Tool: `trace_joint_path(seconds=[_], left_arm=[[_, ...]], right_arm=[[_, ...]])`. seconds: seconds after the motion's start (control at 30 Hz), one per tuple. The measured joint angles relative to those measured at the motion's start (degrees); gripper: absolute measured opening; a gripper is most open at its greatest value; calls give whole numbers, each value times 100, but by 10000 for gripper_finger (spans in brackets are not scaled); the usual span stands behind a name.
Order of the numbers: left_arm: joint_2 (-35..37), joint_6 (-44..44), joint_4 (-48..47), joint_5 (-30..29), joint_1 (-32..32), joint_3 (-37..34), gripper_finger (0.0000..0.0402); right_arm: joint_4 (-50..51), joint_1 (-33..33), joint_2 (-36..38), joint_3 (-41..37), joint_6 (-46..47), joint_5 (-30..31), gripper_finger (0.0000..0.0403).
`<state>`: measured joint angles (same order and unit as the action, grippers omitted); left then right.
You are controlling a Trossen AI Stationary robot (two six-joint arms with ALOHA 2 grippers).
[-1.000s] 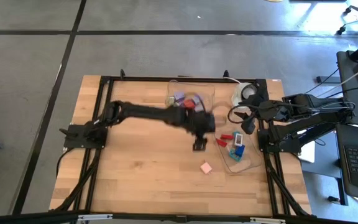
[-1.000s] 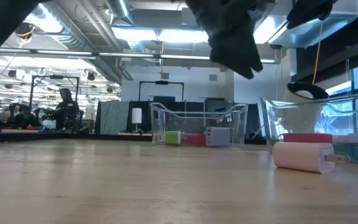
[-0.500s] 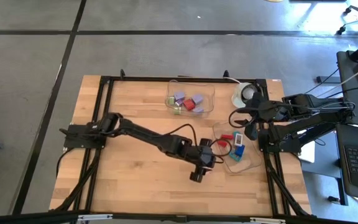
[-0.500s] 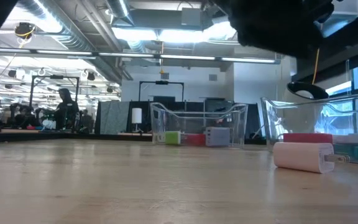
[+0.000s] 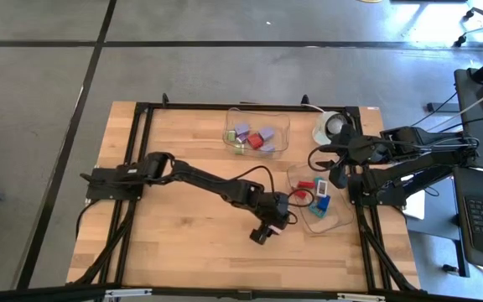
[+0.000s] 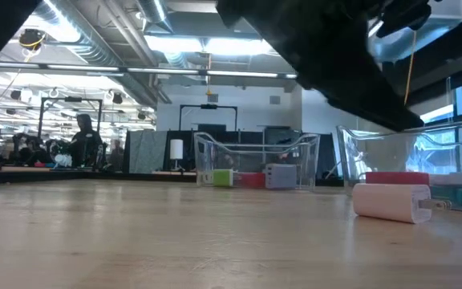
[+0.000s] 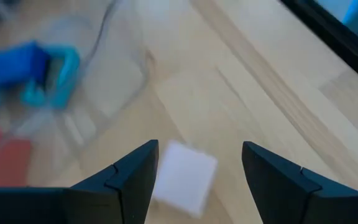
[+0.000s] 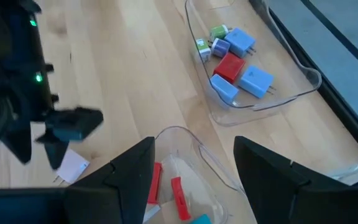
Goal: Pick & Place Office items
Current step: Put the large pink charger adapter into the top transparent bin
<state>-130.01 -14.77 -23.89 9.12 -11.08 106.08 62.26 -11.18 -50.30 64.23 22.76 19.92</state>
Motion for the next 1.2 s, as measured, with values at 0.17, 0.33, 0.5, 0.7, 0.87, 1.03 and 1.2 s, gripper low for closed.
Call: trace_joint_path(seconds=[0.17, 0.33, 0.5, 0.7, 0.87, 1.03, 1.2], left_arm=[[-198, -802, 104, 306, 137, 20, 229], [-354, -1344, 126, 334, 232, 22, 229], [-532, -1410, 120, 743, 322, 15, 229], [-719, -1497, 164, 826, 361, 13, 228], [-721, -1295, 66, 817, 375, 15, 207], [-715, -974, 42, 774, 332, 17, 189], [-606, -568, -40, 262, 261, 14, 189]], right_arm=[[-6, 0, -57, -2, 91, 18, 221], [-7, 0, -136, -2, 253, 15, 221], [-5, 0, -215, -2, 259, 17, 221], [14, 0, -279, -2, 273, 17, 221], [15, 0, -295, -2, 230, 17, 221], [16, 0, -293, -2, 212, 17, 221], [17, 0, -293, -2, 158, 15, 221]])
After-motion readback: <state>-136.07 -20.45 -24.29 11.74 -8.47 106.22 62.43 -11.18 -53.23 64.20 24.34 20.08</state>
